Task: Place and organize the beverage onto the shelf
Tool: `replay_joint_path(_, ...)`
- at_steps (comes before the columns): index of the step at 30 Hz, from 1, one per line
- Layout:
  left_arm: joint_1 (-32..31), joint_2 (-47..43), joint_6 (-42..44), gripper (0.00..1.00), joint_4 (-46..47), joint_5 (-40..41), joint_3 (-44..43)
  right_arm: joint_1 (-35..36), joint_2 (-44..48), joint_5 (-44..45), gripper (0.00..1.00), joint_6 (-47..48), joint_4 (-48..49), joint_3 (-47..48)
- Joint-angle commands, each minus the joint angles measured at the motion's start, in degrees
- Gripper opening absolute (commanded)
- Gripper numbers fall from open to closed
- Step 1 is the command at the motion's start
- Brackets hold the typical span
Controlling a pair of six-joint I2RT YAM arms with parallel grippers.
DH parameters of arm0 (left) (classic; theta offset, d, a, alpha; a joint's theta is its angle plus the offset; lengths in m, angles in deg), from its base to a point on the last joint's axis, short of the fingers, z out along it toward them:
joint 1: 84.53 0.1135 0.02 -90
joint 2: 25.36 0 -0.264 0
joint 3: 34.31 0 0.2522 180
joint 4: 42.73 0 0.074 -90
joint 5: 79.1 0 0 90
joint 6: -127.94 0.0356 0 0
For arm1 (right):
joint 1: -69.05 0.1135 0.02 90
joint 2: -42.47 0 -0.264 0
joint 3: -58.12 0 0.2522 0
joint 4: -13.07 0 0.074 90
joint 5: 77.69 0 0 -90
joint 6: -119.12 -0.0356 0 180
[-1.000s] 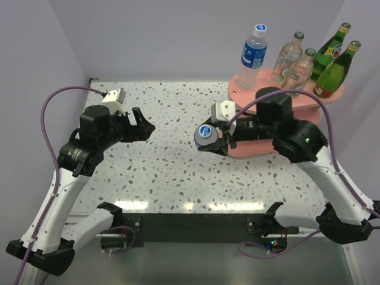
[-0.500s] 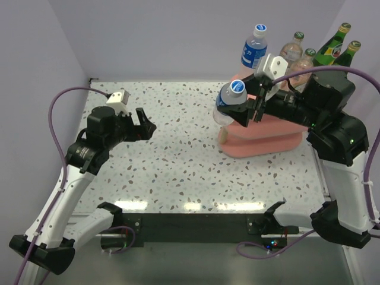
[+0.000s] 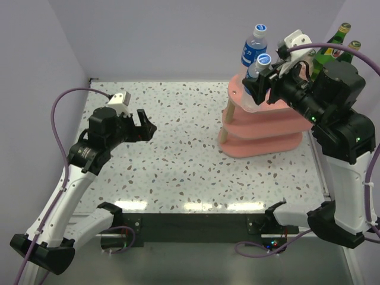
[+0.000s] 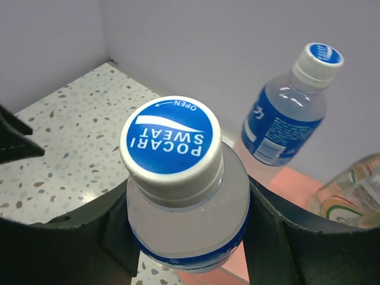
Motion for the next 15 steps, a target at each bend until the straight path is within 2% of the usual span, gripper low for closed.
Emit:
replay_joint_path(1, 0.3, -0.8, 1.3, 0.95, 3.0, 0.8, 0.5, -1.0, -0.5, 9.6, 0.00, -3.9, 8.7, 5.2)
replay_joint_path(15, 0.3, -0.9, 1.5, 0.95, 3.3, 1.2, 1.6, -4.3, -3.0, 13.2, 0.00, -12.7, 8.9, 5.9)
